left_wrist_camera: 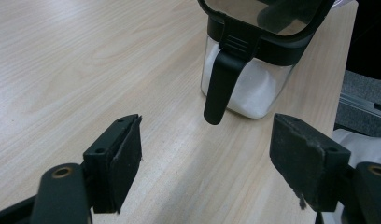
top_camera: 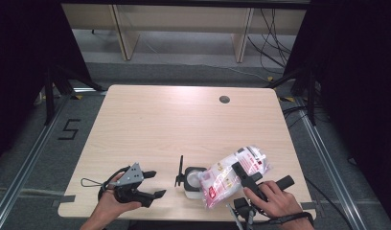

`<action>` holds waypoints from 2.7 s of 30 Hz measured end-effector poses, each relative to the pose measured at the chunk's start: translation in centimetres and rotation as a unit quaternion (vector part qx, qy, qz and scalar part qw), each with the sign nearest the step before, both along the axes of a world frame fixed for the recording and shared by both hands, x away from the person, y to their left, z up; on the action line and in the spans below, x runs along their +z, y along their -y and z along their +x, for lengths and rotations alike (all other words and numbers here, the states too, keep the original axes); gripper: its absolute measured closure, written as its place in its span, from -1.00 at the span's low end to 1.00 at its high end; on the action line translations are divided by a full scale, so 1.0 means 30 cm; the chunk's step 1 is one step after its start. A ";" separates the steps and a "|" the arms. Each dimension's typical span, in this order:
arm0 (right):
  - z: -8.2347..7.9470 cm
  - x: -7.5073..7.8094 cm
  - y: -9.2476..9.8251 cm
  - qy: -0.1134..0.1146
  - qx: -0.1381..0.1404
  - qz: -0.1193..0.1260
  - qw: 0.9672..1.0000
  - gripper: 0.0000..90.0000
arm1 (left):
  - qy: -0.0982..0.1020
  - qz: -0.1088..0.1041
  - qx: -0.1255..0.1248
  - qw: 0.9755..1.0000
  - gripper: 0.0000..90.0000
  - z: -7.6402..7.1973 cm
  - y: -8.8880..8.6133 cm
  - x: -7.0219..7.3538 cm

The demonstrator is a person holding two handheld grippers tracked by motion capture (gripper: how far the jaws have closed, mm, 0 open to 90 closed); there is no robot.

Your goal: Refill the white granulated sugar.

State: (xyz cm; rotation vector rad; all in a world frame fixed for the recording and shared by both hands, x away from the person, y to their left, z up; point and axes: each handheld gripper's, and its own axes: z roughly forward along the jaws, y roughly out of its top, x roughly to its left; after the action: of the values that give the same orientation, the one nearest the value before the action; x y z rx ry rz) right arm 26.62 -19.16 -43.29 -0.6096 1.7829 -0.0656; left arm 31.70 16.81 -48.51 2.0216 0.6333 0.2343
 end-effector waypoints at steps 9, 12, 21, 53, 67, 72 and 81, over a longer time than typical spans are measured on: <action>-0.008 -0.013 -0.004 0.021 -0.002 -0.008 1.000 0.24 | 0.000 0.000 -0.001 1.000 -0.44 0.000 0.000 0.000; -0.016 -0.014 -0.004 0.031 0.004 -0.008 0.999 0.24 | -0.001 0.000 -0.001 1.000 -0.44 0.000 0.000 0.000; -0.029 0.020 -0.006 0.044 0.018 -0.031 0.998 0.25 | 0.000 0.003 -0.001 1.000 -0.45 0.000 -0.001 0.001; -0.023 -0.003 0.014 0.009 0.028 0.015 0.999 0.31 | -0.006 -0.001 0.007 1.000 -0.45 -0.002 -0.003 0.002; -0.025 0.006 0.019 0.010 0.031 0.019 0.999 0.33 | -0.004 -0.003 0.005 1.000 -0.44 -0.002 -0.001 0.001; -0.027 0.006 0.018 0.010 0.032 0.019 0.999 0.33 | 0.004 0.002 -0.003 1.000 -0.44 0.003 -0.005 0.003; -0.028 0.007 0.019 0.005 0.037 0.020 0.999 0.34 | -0.003 -0.003 0.003 1.000 -0.44 -0.001 -0.002 0.001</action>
State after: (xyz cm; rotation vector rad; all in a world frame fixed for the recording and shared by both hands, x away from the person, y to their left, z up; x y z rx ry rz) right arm 25.79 -19.72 -43.09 -0.6460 1.7465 0.0174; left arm 31.66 16.88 -48.47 2.0162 0.6436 0.2311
